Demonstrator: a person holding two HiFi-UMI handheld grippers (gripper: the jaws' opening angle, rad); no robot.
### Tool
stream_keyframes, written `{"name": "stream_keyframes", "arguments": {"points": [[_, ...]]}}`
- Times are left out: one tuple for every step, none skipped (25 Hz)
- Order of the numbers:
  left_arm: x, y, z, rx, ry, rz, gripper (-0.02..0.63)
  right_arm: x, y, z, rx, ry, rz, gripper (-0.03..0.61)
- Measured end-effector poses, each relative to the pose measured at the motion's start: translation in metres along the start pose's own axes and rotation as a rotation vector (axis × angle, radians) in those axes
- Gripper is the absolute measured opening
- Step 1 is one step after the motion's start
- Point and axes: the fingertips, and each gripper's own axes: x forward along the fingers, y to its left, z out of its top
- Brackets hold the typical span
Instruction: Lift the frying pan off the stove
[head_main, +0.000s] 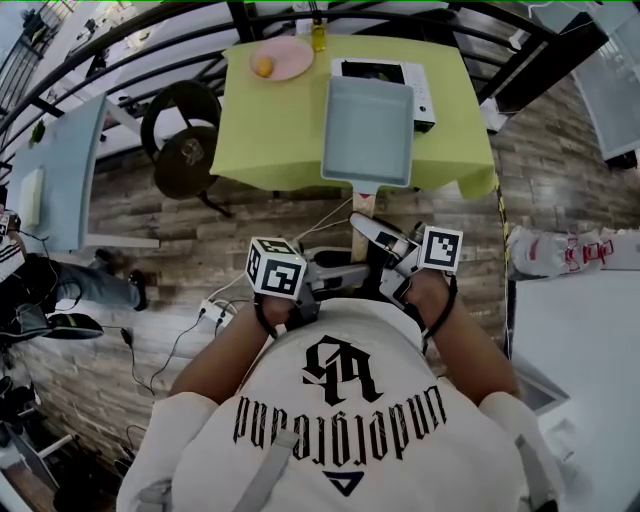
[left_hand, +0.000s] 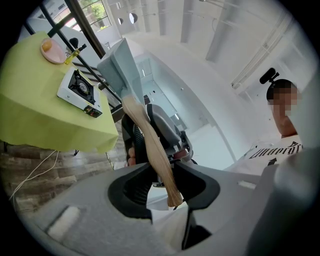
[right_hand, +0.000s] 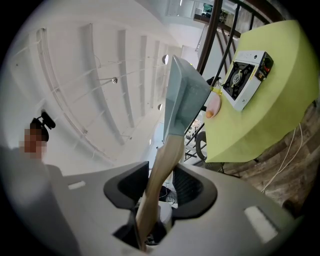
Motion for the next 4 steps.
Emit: {"name": "stream_keyframes", "arguments": {"points": [[0.006, -0.003, -0.002, 0.002, 0.002, 0.001, 0.155, -0.007, 0.002, 0.001, 0.000, -0.003, 0.003, 0.149], [0.011, -0.007, -0.005, 0.003, 0.004, 0.002, 0.155, -0.014, 0.004, 0.001, 0.001, -0.006, 0.007, 0.149], [0.016, -0.010, -0.008, 0.003, 0.008, 0.004, 0.155, -0.020, 0.006, 0.001, 0.003, -0.009, 0.011, 0.149], [0.021, -0.013, -0.011, 0.003, 0.011, 0.006, 0.155, -0.027, 0.008, 0.000, 0.006, -0.012, 0.015, 0.149]]}}
